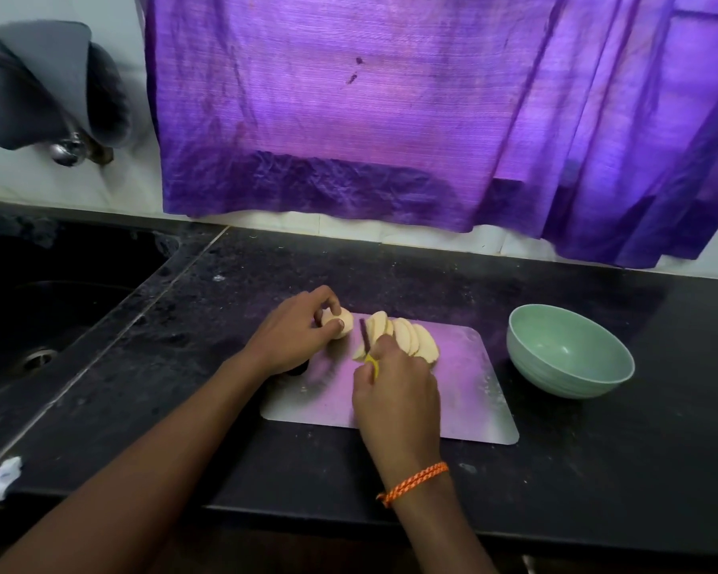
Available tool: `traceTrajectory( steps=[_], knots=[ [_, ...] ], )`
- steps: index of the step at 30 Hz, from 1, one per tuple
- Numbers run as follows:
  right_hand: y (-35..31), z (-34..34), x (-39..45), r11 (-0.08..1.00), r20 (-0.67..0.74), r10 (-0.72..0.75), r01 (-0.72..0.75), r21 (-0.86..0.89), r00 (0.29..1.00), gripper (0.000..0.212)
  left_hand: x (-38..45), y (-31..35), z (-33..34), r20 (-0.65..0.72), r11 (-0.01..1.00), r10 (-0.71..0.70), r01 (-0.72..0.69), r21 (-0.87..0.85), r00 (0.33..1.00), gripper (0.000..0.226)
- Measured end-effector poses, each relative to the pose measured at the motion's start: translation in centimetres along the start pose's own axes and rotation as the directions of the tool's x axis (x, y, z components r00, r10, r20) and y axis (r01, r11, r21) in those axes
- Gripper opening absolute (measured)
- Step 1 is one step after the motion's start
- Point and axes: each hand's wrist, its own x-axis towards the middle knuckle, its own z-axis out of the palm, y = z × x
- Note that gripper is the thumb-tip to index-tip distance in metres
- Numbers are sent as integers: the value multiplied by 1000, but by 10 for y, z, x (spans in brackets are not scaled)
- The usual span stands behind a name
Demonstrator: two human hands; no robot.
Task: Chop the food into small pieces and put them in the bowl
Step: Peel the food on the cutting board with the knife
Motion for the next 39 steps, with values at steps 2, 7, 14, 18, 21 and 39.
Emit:
traceTrajectory(
  steps=[2, 7, 14, 18, 21, 39],
  knots=[
    [11, -13, 5, 999, -76, 47, -46, 16, 996, 14, -1, 1, 1, -11, 999, -22, 23, 24, 1000, 35],
    [57, -37, 18, 963, -138, 269, -270, 13, 953, 6, -1, 5, 5, -31, 984, -21, 26, 179, 999, 60],
    [47, -18, 9, 976, -59, 211, -214, -43, 976, 7, -2, 16, 9, -11, 942, 11, -7, 334, 1000, 62],
    [33, -9, 11, 982, -29, 186, -187, -31, 982, 8, -1, 13, 5, -52, 936, -38, 53, 347, 998, 49],
    [19, -3, 12, 987, -11, 159, -159, -21, 987, 9, 0, 13, 3, -75, 940, -53, 75, 334, 996, 34],
    [34, -4, 40, 977, -109, 194, -182, 113, 975, 5, -4, 38, -16, -350, 993, 50, -10, 116, 935, 48]
  ],
)
